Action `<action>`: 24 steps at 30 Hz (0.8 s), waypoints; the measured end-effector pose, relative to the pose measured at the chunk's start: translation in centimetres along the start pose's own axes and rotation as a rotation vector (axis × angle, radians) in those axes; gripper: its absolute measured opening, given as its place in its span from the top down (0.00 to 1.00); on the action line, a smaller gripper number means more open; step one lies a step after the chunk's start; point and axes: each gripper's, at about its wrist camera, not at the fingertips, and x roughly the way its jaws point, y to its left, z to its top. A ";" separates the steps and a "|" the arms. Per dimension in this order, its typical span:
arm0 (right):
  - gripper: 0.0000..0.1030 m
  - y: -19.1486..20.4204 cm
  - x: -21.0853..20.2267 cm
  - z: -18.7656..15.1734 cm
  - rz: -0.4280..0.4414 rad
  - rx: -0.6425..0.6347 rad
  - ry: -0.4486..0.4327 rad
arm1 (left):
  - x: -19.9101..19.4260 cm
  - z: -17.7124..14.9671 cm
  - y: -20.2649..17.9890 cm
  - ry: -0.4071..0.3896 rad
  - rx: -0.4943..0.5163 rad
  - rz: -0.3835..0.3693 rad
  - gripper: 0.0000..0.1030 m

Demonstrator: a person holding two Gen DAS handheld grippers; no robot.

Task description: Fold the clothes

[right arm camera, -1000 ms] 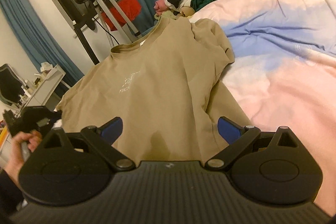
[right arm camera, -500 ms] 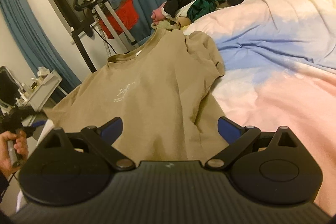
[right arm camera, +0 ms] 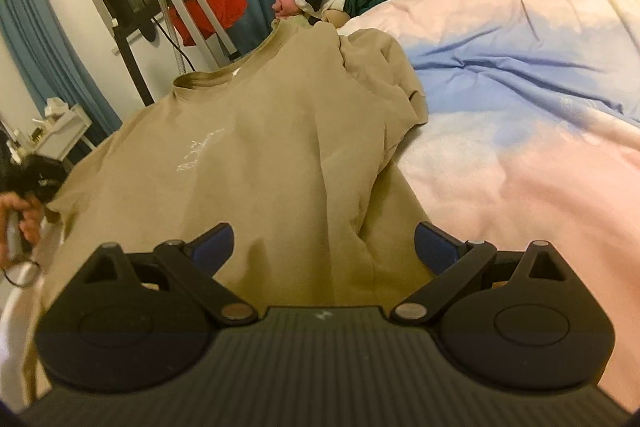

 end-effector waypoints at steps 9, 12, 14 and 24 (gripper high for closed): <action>0.04 0.5 -0.2 0.2 -0.019 -0.056 -0.043 | 0.4 0.0 -3.9 -0.166 0.166 0.309 0.75; 0.04 0.8 -0.7 0.4 -0.021 -0.077 -0.068 | -1.5 -1.5 -4.5 -0.168 0.169 0.286 0.35; 0.04 1.0 -1.2 0.6 -0.017 -0.090 -0.092 | -3.9 -2.5 -5.2 -0.168 0.175 0.242 0.32; 0.04 1.8 -4.9 1.4 0.048 -0.109 -0.185 | -24.6 -12.6 -10.5 -0.259 0.199 0.027 0.15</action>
